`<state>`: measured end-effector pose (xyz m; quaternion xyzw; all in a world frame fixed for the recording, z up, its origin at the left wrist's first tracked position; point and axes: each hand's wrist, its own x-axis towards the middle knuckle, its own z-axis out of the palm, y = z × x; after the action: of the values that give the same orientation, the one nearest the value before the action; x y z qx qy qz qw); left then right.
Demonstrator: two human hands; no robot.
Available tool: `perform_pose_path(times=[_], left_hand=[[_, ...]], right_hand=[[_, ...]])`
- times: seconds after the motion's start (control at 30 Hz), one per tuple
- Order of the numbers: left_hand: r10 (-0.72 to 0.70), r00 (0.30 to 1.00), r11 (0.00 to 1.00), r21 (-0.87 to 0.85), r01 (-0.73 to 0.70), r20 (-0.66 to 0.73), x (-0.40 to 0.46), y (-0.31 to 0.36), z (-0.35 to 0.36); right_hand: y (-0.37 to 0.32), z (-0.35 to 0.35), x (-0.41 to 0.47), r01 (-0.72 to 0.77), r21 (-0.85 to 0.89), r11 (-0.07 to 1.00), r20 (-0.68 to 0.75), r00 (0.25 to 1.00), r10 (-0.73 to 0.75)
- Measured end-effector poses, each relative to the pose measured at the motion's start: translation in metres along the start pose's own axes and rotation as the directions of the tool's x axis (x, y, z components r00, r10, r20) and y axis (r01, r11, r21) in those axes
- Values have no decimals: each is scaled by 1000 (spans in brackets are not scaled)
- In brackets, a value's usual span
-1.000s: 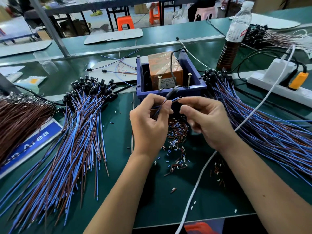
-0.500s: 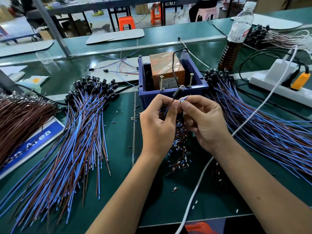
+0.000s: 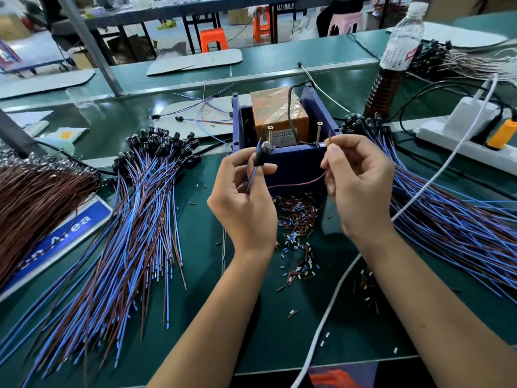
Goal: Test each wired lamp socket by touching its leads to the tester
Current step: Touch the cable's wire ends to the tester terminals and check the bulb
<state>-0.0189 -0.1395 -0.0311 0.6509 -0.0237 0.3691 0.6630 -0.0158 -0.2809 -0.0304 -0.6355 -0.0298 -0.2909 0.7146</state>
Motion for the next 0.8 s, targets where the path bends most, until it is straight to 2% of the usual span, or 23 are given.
perform_pose_path(times=[0.1, 0.2, 0.53, 0.8], left_hand=[[-77, 997, 997, 4, 77, 24, 2, -3, 1], [-101, 994, 995, 7, 101, 43, 3, -6, 0], [-134, 990, 990, 39, 132, 47, 4, -7, 3], [-144, 988, 988, 62, 141, 48, 4, -3, 3]], right_hand=[[4, 0, -1, 152, -323, 934, -98, 976, -193], [3, 3, -1, 231, -452, 862, -104, 946, -308], [-2, 4, -3, 317, -508, 801, -43, 919, -391], [0, 3, -3, 318, -500, 806, -23, 925, -379]])
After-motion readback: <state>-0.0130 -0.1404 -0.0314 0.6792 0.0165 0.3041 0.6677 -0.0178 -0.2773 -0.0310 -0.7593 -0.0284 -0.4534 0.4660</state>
